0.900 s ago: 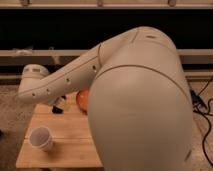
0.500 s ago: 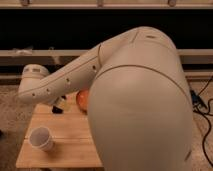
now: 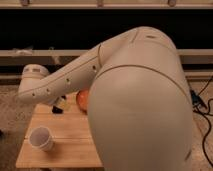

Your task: Drag the ceramic bowl in a circle

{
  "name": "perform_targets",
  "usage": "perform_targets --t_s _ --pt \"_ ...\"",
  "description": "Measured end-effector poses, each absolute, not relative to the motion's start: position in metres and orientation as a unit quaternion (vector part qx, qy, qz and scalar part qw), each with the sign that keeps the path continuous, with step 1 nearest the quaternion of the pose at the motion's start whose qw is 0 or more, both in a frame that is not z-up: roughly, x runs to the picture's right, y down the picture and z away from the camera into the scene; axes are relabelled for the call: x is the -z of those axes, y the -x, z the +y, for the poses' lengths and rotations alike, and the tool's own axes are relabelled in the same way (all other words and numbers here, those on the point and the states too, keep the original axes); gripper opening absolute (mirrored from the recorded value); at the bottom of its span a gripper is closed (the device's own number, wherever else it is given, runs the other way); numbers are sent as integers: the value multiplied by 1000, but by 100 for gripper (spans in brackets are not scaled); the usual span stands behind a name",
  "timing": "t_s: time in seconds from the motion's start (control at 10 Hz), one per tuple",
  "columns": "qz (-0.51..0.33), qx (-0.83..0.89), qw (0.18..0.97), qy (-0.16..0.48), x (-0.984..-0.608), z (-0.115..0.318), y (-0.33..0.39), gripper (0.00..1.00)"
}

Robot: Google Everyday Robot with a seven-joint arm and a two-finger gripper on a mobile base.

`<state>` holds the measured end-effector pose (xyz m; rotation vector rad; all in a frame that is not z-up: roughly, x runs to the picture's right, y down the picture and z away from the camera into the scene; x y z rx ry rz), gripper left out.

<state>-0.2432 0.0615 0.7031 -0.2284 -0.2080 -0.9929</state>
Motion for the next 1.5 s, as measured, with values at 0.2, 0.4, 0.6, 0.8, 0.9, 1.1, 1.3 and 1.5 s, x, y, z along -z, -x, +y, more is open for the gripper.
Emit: perform_targets --t_s 0.2,0.4,0.6,0.8,0.9,1.1,1.3,1.5 --pt "-99 474 868 109 -703 61 243 80" --pt "-99 474 868 109 -703 61 243 80" --pt "-99 474 868 109 -703 61 243 80" --pt "-99 474 868 109 -703 61 243 80" --pt "-99 474 868 109 -703 61 243 80" --pt "-100 474 868 109 -703 61 243 80" --pt "-93 472 868 121 -707 59 239 80" --pt "-79 467 868 149 -724 51 226 80"
